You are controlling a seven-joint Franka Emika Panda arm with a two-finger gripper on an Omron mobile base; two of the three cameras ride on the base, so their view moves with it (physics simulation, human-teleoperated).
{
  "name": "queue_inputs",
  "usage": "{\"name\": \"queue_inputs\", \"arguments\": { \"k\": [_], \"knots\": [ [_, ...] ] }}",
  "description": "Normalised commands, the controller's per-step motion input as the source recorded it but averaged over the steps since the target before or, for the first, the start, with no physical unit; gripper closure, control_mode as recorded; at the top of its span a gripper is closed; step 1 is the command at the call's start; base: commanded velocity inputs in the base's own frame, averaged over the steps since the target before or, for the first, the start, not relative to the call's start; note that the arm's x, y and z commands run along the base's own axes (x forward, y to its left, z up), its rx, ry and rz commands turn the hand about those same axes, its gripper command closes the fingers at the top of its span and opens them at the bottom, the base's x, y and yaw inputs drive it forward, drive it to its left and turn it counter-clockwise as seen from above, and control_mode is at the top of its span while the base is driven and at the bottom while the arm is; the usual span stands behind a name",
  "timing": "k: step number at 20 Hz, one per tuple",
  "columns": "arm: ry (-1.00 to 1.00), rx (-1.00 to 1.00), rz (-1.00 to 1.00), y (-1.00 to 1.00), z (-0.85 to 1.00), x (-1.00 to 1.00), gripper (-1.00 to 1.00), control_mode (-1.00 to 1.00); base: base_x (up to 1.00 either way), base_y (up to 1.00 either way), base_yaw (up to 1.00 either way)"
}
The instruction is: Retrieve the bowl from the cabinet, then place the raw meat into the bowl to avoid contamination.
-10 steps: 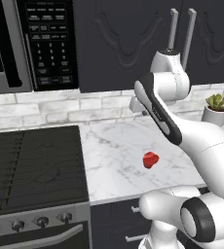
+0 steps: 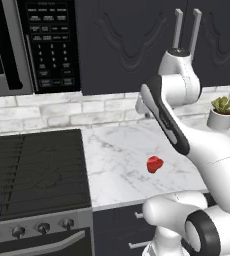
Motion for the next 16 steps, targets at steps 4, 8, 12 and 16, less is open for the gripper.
{"name": "queue_inputs", "arguments": {
  "k": [4, 8, 12, 16],
  "knots": [
    [-0.17, 0.04, -0.20, -0.16, 0.44, -0.25, -1.00, -1.00, 0.00, 0.00, 0.00],
    [-0.22, 0.02, -0.20, -0.09, 0.49, -0.26, -1.00, -1.00, 0.00, 0.00, 0.00],
    [-0.31, 0.00, -0.17, -0.02, 0.56, -0.18, -1.00, -1.00, 0.00, 0.00, 0.00],
    [-0.28, 0.02, -0.15, -0.15, 0.59, -0.16, -1.00, -1.00, 0.00, 0.00, 0.00]
  ]
}}
